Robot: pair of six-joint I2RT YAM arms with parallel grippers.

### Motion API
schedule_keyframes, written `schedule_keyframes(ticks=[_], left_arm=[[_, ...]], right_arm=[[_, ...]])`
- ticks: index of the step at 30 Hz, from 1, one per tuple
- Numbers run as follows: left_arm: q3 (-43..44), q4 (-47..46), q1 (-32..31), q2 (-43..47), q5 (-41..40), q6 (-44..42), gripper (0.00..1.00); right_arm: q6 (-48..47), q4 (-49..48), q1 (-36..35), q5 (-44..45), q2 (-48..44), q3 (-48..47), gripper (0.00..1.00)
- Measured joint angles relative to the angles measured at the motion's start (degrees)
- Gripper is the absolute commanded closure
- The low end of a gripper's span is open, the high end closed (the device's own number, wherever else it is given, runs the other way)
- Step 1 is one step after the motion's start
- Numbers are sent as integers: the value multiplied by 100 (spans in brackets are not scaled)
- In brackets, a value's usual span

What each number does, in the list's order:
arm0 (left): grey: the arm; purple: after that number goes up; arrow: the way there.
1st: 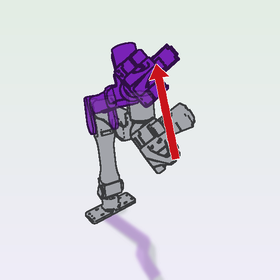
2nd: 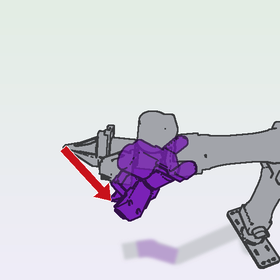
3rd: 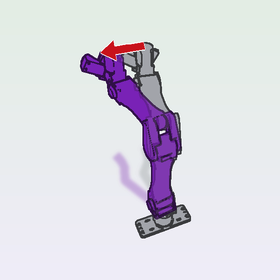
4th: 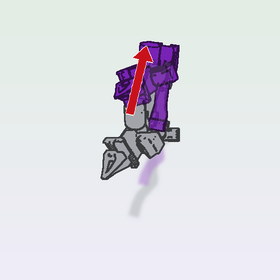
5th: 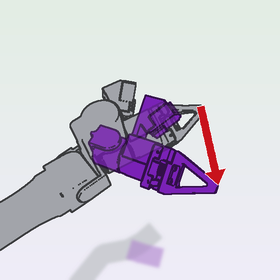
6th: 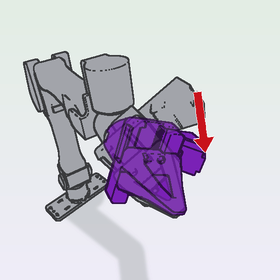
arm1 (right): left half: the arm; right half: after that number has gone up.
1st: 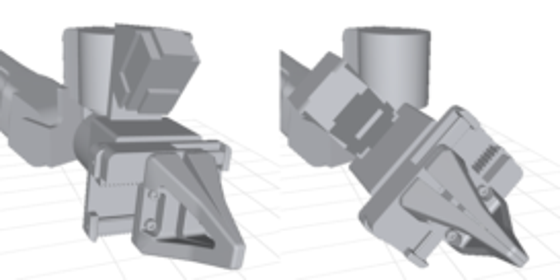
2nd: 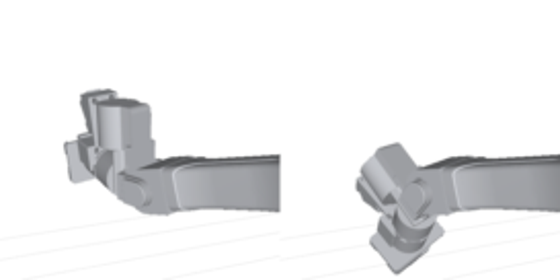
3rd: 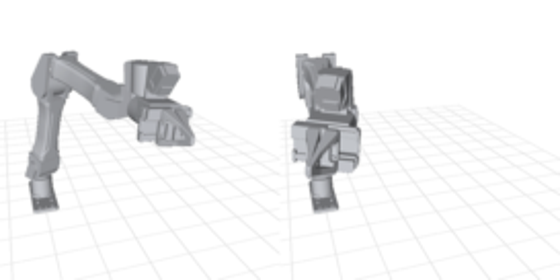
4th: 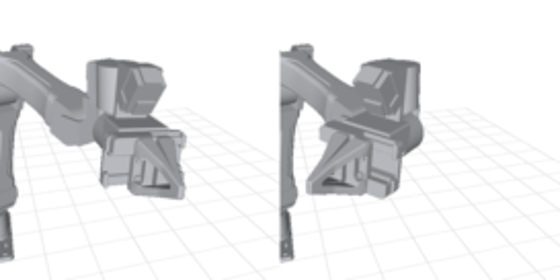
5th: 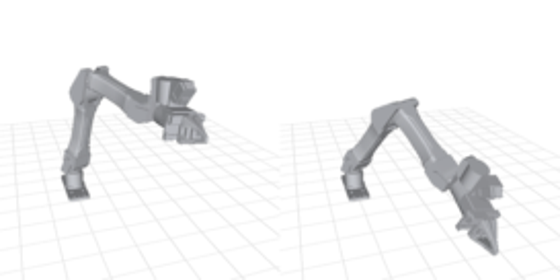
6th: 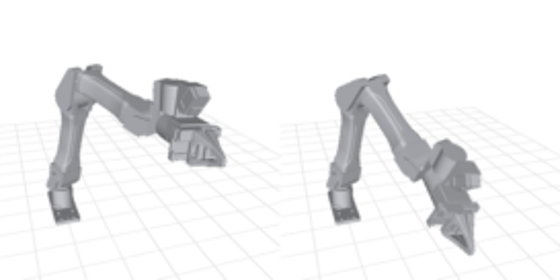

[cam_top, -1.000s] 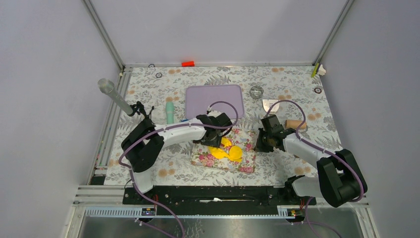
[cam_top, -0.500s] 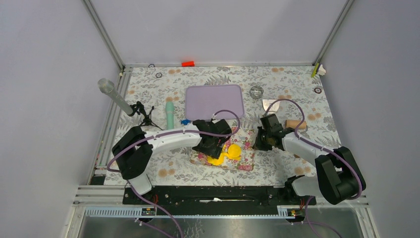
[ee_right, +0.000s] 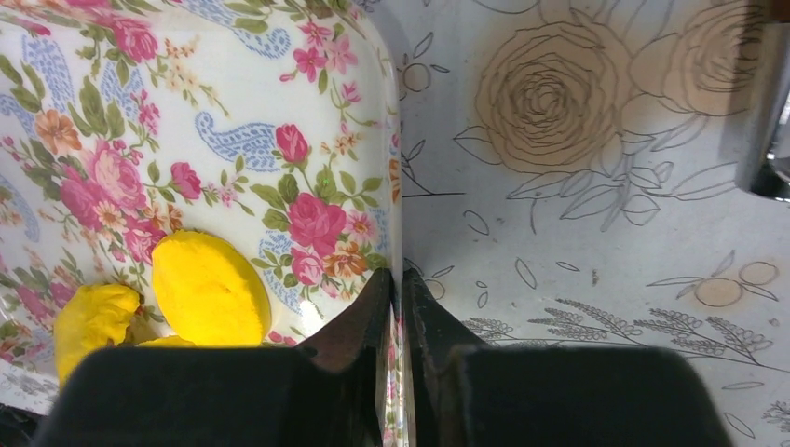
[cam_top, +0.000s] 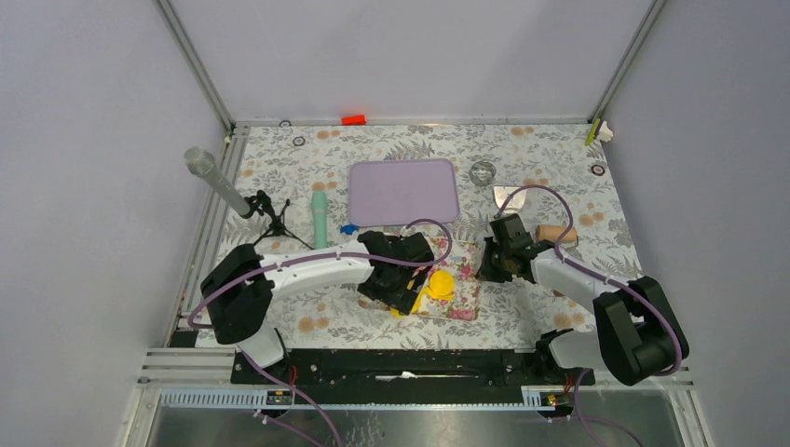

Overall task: Roll out the dumpling wrappers from the dough
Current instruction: Remove the dumpling wrapper from the work surface.

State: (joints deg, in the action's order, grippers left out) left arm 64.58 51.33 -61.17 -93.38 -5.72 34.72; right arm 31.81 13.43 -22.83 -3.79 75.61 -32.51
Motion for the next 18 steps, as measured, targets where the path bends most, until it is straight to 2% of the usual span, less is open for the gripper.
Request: schedule_keyframes(ticks=[3,9,11,15,18], left_arm=[[179,131,0,70,-4,-31,21],[407,157,188,243,13,-48,20],[409,127,367,323,44,-48,20],[374,-103,992,439,168,-44,22],[341,-299,1563,352,149,-15,23]], right_arm=[[-9,50,0,107,-98,31,76],[17,295,0,267,-577,46,51],[31,389,2,278,-772,46,46],[105,564,0,267,-1108,31,46],[295,557,0,136,-1449,22,64]])
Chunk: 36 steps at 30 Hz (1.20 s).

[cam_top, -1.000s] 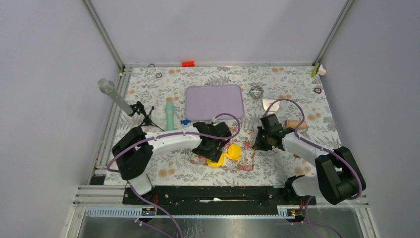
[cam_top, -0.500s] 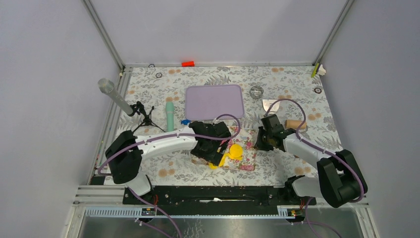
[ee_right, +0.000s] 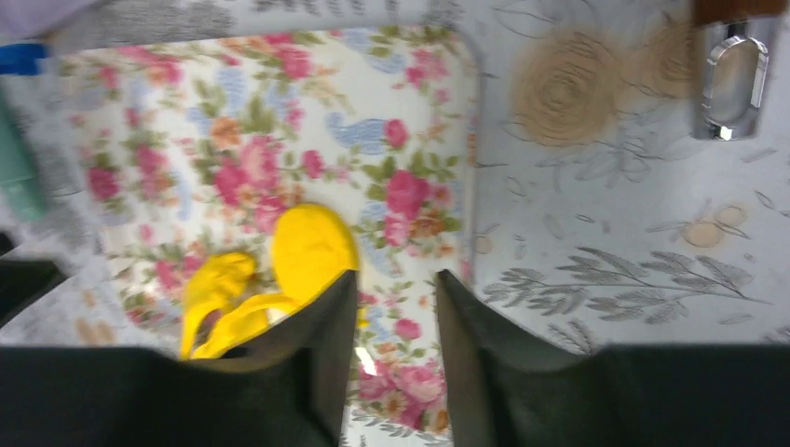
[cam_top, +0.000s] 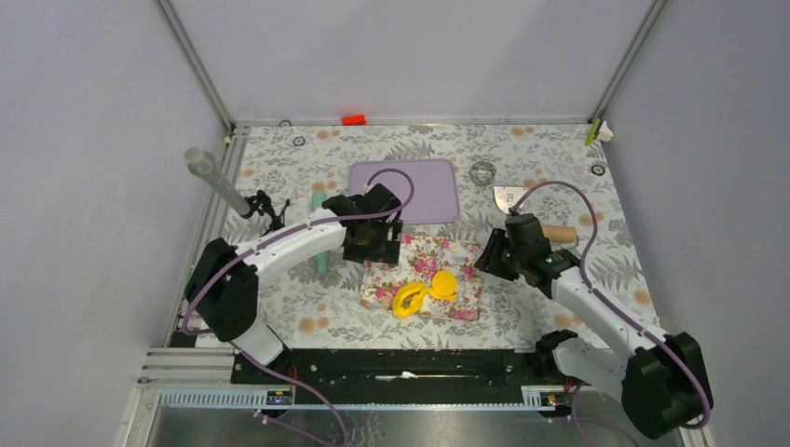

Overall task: Roll out the dumpling wrappers from the dough
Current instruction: Remove the dumpling wrapper from the work surface.

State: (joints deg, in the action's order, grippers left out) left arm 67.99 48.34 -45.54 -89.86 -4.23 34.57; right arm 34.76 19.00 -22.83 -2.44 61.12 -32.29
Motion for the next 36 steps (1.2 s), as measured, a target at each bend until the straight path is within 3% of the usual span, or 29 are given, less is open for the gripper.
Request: schedule_keyframes(ticks=[2,7,11,13,23,36], left_arm=[[0,-131,214,-155,-2,50,24],[-330,-909,433,-466,372,313,27],[-719,-1307,623,-785,748,466,27],[-761,-1388,660,-868,903,503,27],[-758,-1655,660,-898,992,503,28],[-695,-1711,660,-966,1043,496,28]], right_arm=[[181,-79,-55,-142,-240,0,69],[745,-518,-815,-221,-358,-4,70],[1110,-1045,-1421,-352,199,-26,83],[1281,-1357,-1554,-479,643,-33,85],[1491,-2243,-1589,-1080,2127,-260,87],[1296,-2441,-1591,-1443,2223,-107,88]])
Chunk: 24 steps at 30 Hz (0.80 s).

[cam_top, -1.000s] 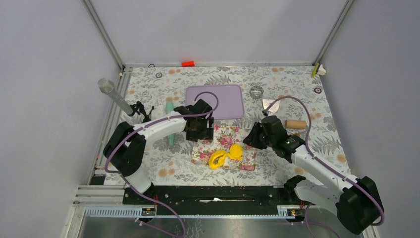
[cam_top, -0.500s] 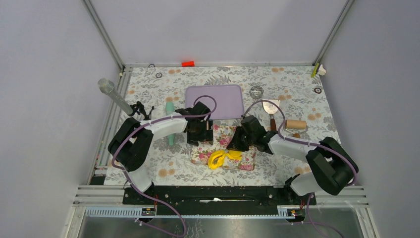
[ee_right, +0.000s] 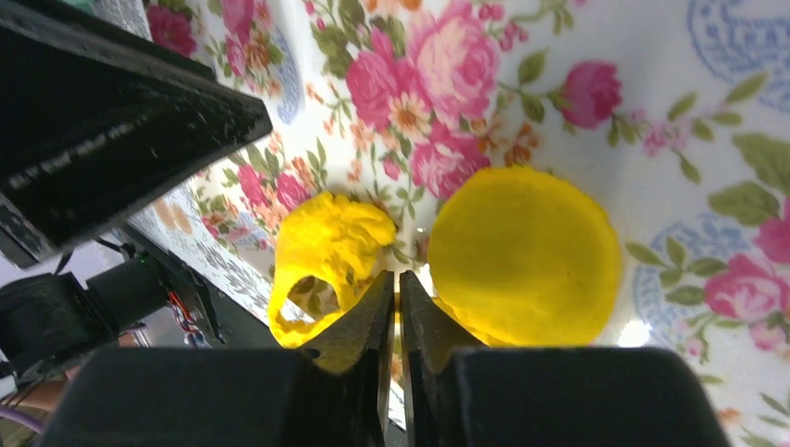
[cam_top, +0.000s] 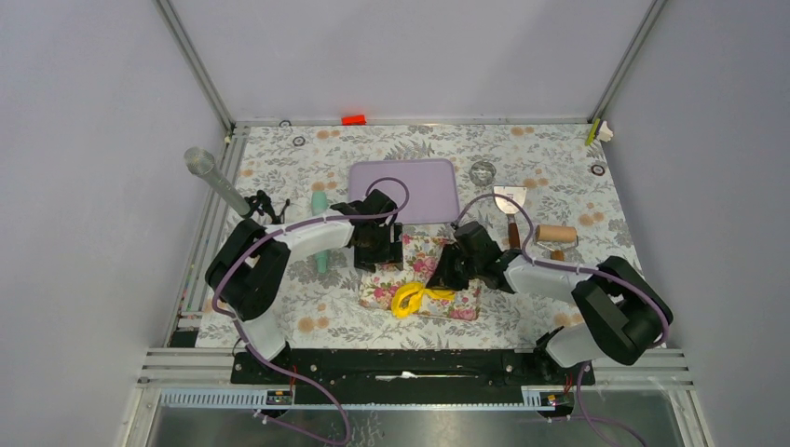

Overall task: Roll out the dumpling wrappers from the dough
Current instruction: Remove the dumpling wrapper from the work surface.

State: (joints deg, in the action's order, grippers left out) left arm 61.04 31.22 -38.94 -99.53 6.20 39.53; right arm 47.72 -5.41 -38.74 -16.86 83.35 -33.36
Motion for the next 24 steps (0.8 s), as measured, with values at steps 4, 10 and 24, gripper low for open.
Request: schedule_keyframes(ticks=[4,10,24], left_arm=[[59,-7,0,-52,9,-2,27],[76,-17,0,-72,31,-2,27],[162,-57,0,-153,83,-11,26]], right_arm=[[-76,37,0,-66,-345,304,88],[-297,542,0,-85,-1126,505,88],[-693,1805,-2,74,-1821,463,88]])
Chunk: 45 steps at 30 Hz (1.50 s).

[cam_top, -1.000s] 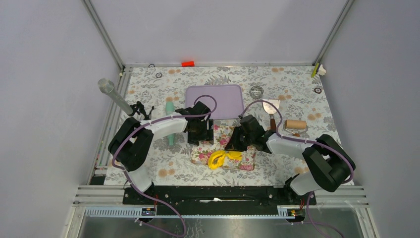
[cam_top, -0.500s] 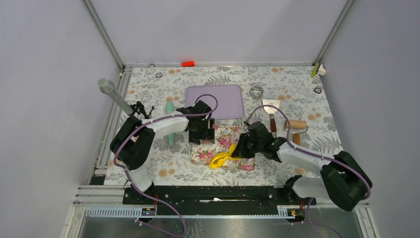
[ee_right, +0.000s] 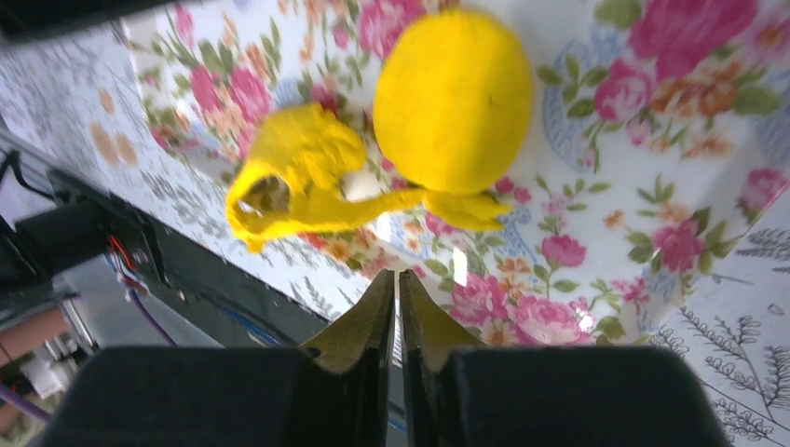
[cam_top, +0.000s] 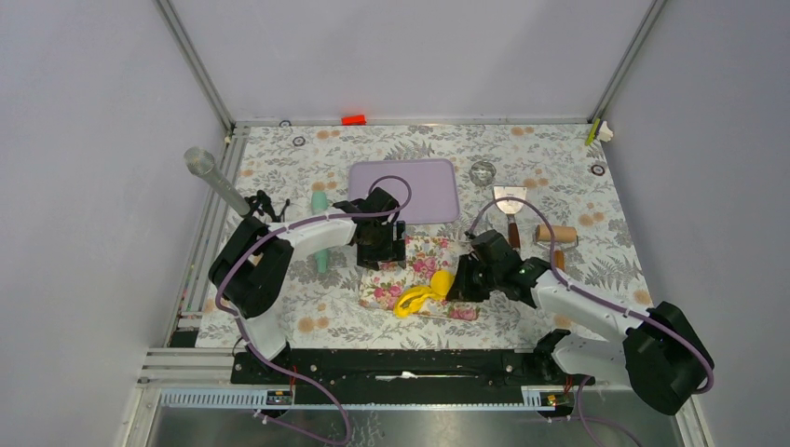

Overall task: Roll out the dumpling wrappers from the dough
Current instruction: Remove the dumpling wrapper from the work surface.

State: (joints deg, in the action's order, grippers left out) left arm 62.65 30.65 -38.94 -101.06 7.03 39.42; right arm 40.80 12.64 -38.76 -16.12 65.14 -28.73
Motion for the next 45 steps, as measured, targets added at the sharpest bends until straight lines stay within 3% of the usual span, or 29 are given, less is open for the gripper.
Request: schedule_keyframes(ticks=[6,12,18,32,39,45], left_arm=[[2,-2,0,0,13,-17,25],[13,7,0,0,13,-37,25],[22,11,0,-7,15,-42,25],[33,4,0,-28,55,-39,25],[37,2,0,-35,68,-39,25],[59,4,0,-57,83,-39,25]], right_arm=[[205,-188,-4,358,221,-540,88],[236,-614,-17,170,1172,-828,88],[101,-610,-87,-151,1298,-739,88],[-155,-52,-101,-400,531,146,89],[-68,319,-114,-162,-101,144,89],[372,-37,-149,199,-205,-9,89]])
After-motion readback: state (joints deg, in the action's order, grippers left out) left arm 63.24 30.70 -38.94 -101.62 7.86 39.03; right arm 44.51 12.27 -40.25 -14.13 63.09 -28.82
